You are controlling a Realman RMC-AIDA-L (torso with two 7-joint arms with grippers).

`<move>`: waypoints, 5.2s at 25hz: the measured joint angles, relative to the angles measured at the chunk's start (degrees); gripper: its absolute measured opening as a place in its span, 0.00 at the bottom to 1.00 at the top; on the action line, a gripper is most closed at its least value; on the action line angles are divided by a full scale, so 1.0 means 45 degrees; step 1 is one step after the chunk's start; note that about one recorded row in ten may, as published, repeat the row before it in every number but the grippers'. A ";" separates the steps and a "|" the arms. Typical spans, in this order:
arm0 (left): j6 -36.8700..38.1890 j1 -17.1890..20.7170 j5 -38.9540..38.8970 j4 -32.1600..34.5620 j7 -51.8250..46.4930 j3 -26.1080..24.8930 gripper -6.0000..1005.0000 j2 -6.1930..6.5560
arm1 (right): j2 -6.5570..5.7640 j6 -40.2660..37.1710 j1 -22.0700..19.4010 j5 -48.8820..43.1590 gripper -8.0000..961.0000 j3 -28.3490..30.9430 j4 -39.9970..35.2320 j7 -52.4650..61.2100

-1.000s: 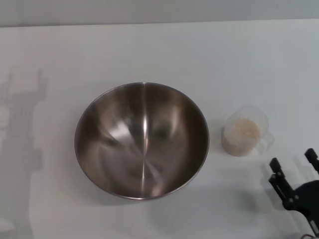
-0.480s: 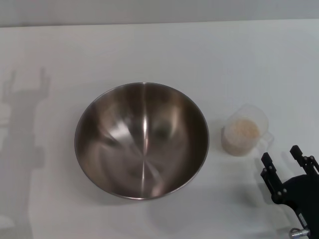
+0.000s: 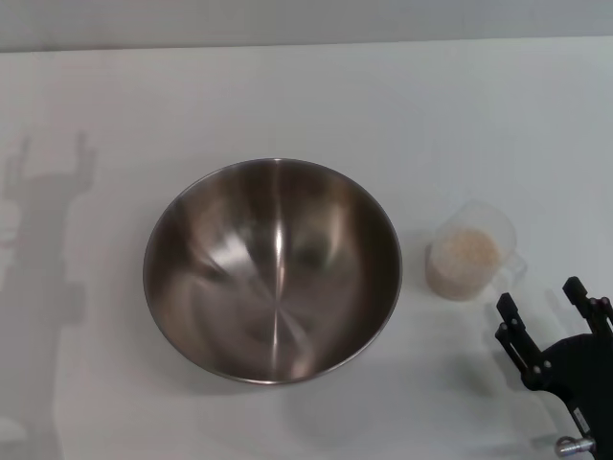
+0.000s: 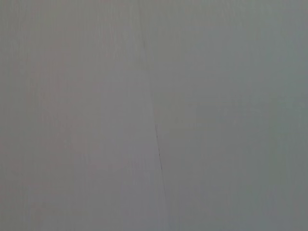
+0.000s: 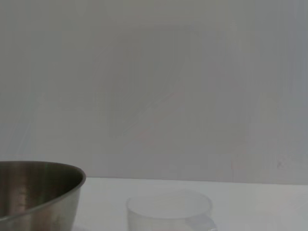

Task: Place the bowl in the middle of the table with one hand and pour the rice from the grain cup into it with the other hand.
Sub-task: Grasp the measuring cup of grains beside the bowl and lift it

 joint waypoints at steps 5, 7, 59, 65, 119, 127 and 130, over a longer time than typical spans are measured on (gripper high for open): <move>0.0000 0.0032 -0.0002 0.0066 -0.0005 0.0010 0.73 -0.0003 | -0.0004 0.0066 0.0023 0.0104 0.81 0.0154 -0.0033 0.0030; 0.0002 0.0037 -0.0003 0.0127 -0.0006 0.0020 0.73 -0.0004 | -0.0018 0.0149 0.0090 0.0161 0.81 0.0187 -0.0033 0.0174; 0.0005 -0.0062 0.0520 0.0714 0.0083 0.0179 0.73 -0.0030 | -0.0003 -0.0204 0.0075 0.0755 0.81 0.0064 -0.0430 0.0776; 0.0006 0.0009 0.0527 0.0714 0.0090 0.0166 0.73 -0.0016 | -0.0090 0.0048 0.0417 0.0816 0.80 0.0163 -0.0530 0.0941; -0.0026 -0.0078 0.0525 0.1657 0.0013 0.0180 0.72 -0.0042 | -0.0017 0.1424 0.1656 0.0677 0.70 0.0892 -0.1088 0.0980; -0.0040 -0.0081 0.0525 0.1681 0.0013 0.0180 0.72 -0.0052 | -0.0017 0.1502 0.1698 0.0678 0.68 0.0910 -0.1105 0.0980; -0.0048 -0.0081 0.0525 0.1715 0.0013 0.0180 0.72 -0.0054 | -0.0016 0.1502 0.1708 0.0686 0.67 0.0925 -0.1114 0.0980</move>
